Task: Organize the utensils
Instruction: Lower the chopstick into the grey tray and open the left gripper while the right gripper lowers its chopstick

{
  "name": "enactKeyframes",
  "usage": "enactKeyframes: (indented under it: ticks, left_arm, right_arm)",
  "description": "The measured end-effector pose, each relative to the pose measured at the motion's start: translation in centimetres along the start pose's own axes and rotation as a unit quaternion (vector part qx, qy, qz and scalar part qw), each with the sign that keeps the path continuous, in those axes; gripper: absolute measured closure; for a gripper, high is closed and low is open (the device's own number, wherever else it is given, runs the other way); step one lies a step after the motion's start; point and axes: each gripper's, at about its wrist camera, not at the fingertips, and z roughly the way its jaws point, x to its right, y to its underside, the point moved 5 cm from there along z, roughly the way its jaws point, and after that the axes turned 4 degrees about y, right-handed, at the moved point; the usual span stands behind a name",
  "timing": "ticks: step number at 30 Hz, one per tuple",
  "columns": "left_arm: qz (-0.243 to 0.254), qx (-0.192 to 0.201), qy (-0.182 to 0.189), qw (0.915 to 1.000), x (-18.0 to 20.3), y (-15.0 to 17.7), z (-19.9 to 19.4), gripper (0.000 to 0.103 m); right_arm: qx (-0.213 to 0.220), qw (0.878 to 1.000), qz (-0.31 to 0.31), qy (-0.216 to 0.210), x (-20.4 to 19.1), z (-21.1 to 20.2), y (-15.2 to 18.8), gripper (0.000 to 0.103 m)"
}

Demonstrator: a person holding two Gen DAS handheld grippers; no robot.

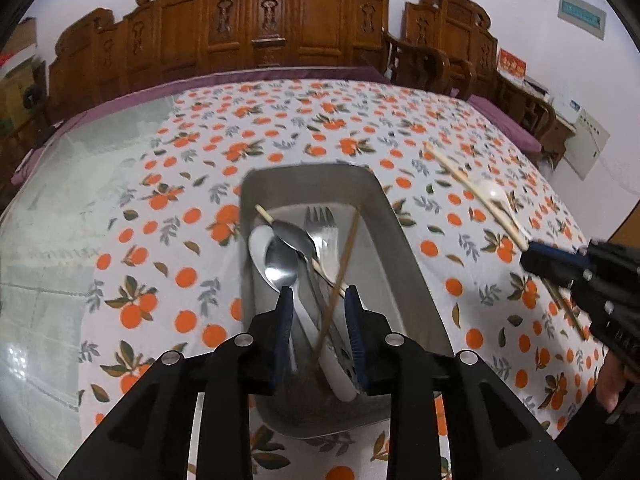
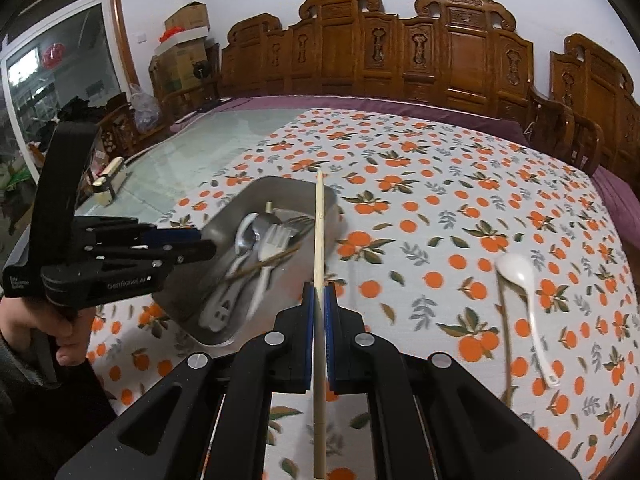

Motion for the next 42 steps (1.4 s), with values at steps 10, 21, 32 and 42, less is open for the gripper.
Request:
enactKeyframes:
  ticks: [10,21,32,42]
  left_arm:
    - [-0.037,0.044,-0.027,0.998,-3.7,-1.6,-2.7,0.038]
    - [-0.055,0.067,-0.043,0.9953,-5.7,-2.3,-4.2,0.022]
    - [-0.058,0.068,-0.042,0.9951,-6.0,-2.3,-4.3,0.022]
    - [-0.057,0.066,-0.043,0.9953,-6.1,-2.2,-4.3,0.022]
  right_arm:
    - [0.008,1.0,0.007,-0.01,-2.7,1.3,-2.4,0.097]
    - [-0.009,0.999,0.038,-0.013,-4.3,5.2,-3.7,0.097]
    - [-0.044,0.998,0.055,-0.006,-5.1,9.0,-2.8,0.096]
    - [-0.049,0.996,0.063,-0.043,-5.6,9.8,-2.7,0.072]
